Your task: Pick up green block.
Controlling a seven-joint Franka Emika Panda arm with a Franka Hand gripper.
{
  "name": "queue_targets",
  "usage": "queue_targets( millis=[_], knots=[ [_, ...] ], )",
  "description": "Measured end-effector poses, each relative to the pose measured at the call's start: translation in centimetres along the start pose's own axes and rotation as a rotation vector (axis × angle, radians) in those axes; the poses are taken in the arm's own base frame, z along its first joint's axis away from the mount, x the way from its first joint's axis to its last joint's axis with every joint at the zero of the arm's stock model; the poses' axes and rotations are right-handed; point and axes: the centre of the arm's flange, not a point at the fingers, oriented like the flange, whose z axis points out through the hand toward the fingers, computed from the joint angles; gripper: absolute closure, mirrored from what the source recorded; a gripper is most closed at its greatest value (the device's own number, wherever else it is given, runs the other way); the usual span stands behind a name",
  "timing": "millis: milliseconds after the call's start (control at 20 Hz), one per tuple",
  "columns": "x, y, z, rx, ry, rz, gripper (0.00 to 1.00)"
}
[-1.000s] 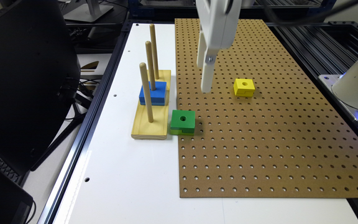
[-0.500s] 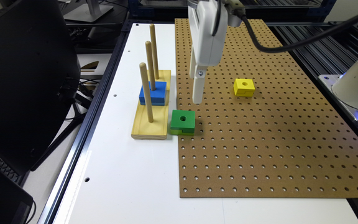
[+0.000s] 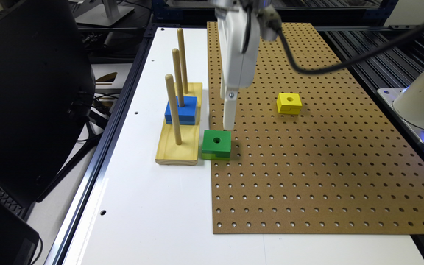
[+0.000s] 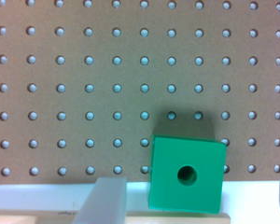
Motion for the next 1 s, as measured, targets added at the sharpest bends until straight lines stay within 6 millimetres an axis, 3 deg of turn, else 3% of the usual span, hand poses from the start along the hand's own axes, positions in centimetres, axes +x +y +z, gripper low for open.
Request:
queue_targets(
  millis=[400,700,1000],
  knots=[
    [0.2,-0.2,0.5,0.004,0.0,0.001,0.0],
    [0.2,-0.1,2.7,-0.001,-0.01,0.003,0.0],
    [0.3,-0.1,3.0,-0.001,-0.011,0.004,0.0]
  ],
)
